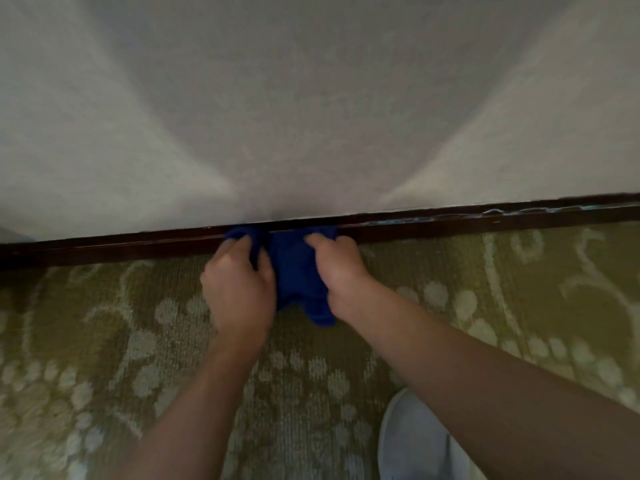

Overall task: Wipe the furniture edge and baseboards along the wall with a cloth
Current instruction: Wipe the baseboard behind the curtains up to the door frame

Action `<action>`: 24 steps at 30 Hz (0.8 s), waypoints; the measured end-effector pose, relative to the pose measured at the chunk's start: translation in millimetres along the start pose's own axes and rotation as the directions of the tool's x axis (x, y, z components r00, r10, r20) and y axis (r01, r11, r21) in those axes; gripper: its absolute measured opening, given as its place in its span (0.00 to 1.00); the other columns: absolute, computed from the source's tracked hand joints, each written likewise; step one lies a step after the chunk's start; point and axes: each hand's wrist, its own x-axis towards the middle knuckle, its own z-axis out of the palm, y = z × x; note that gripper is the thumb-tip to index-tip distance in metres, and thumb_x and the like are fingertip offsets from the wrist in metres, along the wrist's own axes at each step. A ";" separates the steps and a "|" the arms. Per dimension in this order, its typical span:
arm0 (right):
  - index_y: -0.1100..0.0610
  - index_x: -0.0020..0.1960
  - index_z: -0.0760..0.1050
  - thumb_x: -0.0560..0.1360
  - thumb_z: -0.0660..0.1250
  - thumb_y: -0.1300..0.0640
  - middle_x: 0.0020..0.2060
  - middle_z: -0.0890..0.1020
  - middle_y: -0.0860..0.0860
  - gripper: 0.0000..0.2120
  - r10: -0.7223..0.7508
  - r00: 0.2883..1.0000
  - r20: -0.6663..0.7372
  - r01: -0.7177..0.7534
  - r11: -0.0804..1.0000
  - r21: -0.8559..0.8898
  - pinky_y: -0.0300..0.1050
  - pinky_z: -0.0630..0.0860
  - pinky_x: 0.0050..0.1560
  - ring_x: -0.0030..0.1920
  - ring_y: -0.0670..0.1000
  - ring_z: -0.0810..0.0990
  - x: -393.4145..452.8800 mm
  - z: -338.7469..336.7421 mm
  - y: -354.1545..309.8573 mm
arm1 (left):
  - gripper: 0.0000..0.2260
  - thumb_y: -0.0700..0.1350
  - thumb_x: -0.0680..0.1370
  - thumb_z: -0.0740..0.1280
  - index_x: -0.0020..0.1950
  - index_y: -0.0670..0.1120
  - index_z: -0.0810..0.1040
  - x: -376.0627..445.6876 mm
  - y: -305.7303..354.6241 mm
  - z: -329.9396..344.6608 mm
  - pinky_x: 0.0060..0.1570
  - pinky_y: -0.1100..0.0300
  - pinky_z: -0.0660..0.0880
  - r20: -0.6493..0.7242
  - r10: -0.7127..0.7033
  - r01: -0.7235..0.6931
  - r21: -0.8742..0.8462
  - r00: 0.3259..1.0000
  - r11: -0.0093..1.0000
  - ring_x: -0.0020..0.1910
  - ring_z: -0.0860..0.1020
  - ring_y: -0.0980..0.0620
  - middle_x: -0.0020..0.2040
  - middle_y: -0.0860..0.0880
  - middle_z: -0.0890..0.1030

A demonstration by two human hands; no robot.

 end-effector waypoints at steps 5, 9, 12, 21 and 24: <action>0.62 0.50 0.79 0.76 0.64 0.60 0.49 0.83 0.63 0.07 -0.151 0.958 -0.243 0.170 0.984 0.061 0.62 0.79 0.52 0.52 0.63 0.82 2.7 -74.8 -18.1 | 0.06 0.41 0.72 0.64 0.39 0.41 0.79 -13.8 60.4 29.8 0.31 0.52 0.73 0.101 0.195 -0.180 -0.147 0.976 0.973 0.34 0.78 0.40 0.37 0.41 0.80; 0.62 0.51 0.77 0.78 0.62 0.60 0.49 0.82 0.61 0.07 -0.171 0.960 -0.221 0.190 0.979 0.068 0.54 0.79 0.49 0.50 0.61 0.82 5.1 -58.1 -10.5 | 0.07 0.42 0.74 0.65 0.47 0.44 0.82 -9.9 43.6 21.7 0.33 0.53 0.75 0.111 0.183 -0.166 -0.143 0.977 0.976 0.37 0.79 0.40 0.41 0.43 0.82; 0.60 0.48 0.77 0.77 0.63 0.60 0.50 0.83 0.61 0.05 -0.128 0.988 -0.087 0.130 0.991 0.012 0.59 0.79 0.54 0.52 0.62 0.82 3.0 -26.1 -2.4 | 0.10 0.41 0.72 0.65 0.50 0.44 0.83 -7.0 19.6 9.2 0.34 0.56 0.73 0.070 0.112 -0.106 -0.081 0.991 0.991 0.37 0.80 0.40 0.42 0.43 0.82; 0.62 0.46 0.76 0.77 0.62 0.62 0.42 0.82 0.59 0.06 -0.201 0.952 -0.230 0.219 0.974 0.053 0.48 0.78 0.40 0.42 0.57 0.81 -0.3 -95.2 -33.8 | 0.08 0.41 0.73 0.65 0.45 0.41 0.83 -18.3 89.5 42.6 0.31 0.57 0.72 0.086 0.187 -0.160 -0.259 0.979 0.953 0.35 0.79 0.42 0.39 0.43 0.82; 0.64 0.55 0.76 0.78 0.62 0.60 0.51 0.82 0.62 0.10 -0.168 0.948 -0.270 0.186 0.982 0.041 0.58 0.80 0.53 0.51 0.61 0.82 3.9 -77.6 -27.8 | 0.06 0.40 0.73 0.67 0.46 0.43 0.84 -14.7 75.9 38.8 0.33 0.59 0.70 0.083 0.138 -0.110 -0.278 0.987 0.954 0.36 0.79 0.44 0.38 0.45 0.82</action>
